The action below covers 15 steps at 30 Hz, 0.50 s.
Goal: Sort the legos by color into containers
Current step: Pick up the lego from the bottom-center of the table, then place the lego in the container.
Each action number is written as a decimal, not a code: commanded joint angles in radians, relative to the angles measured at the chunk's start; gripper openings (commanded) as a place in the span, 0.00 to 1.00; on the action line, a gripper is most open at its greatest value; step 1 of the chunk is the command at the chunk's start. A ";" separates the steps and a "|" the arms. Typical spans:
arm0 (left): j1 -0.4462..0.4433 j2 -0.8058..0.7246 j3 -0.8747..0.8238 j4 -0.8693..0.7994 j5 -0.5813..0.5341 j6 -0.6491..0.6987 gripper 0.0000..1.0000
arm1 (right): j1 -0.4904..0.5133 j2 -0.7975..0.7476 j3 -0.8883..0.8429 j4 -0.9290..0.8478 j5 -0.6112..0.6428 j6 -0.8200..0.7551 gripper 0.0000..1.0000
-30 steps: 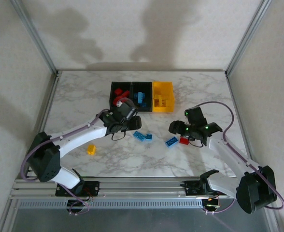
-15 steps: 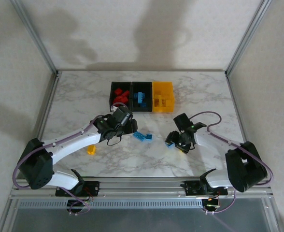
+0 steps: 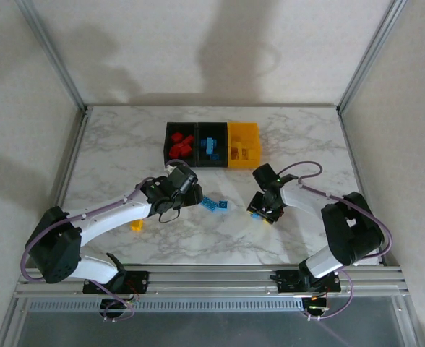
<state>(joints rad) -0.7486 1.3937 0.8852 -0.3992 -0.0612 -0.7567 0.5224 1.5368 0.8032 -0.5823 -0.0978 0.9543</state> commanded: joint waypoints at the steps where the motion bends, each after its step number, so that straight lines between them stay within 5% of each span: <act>1: 0.003 -0.022 -0.003 0.014 -0.017 -0.011 0.65 | 0.013 0.045 0.041 0.107 0.016 -0.021 0.38; 8: 0.003 -0.037 -0.014 0.026 -0.020 -0.027 0.65 | 0.027 0.032 0.154 0.065 0.043 -0.081 0.18; 15: 0.020 -0.100 -0.039 0.028 -0.039 -0.059 0.64 | 0.033 0.113 0.415 0.026 0.057 -0.190 0.18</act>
<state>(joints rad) -0.7422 1.3342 0.8677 -0.3809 -0.0715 -0.7879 0.5453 1.6012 1.1290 -0.5541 -0.0666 0.8360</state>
